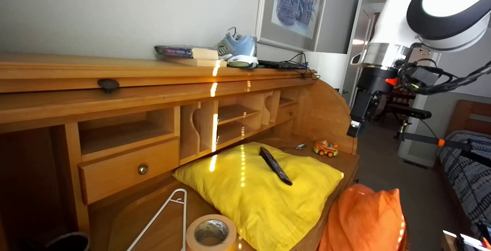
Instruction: Take the remote controller off of the yellow pillow and put it into the shelf
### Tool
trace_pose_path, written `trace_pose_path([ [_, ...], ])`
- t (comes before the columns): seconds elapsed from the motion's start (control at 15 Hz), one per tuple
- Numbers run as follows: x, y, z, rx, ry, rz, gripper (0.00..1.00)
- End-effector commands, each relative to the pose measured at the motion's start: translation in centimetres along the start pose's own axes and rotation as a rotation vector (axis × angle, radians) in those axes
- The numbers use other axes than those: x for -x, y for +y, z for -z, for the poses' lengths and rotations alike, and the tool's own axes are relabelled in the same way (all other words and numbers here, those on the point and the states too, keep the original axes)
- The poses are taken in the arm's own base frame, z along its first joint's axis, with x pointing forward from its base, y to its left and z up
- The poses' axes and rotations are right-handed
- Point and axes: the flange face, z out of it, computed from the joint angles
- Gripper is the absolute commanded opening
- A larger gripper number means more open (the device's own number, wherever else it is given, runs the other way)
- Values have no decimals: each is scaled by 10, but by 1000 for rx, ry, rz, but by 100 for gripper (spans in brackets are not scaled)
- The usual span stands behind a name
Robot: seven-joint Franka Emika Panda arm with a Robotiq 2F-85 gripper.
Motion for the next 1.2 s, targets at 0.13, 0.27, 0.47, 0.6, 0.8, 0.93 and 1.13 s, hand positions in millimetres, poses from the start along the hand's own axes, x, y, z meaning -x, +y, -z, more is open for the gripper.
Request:
trace_pose_path([
  [0.13,-18,11,-51,29,77,72,100],
  [0.27,-23,15,-68,41,103,76,100],
  [0.47,-31,20,-91,47,132,56,100],
  [0.6,-36,24,-105,51,143,32,100],
  [0.8,-34,21,-102,57,131,28,100],
  [0.93,-35,21,-108,59,125,25,100],
  [1.13,-38,23,-108,48,140,17,100],
])
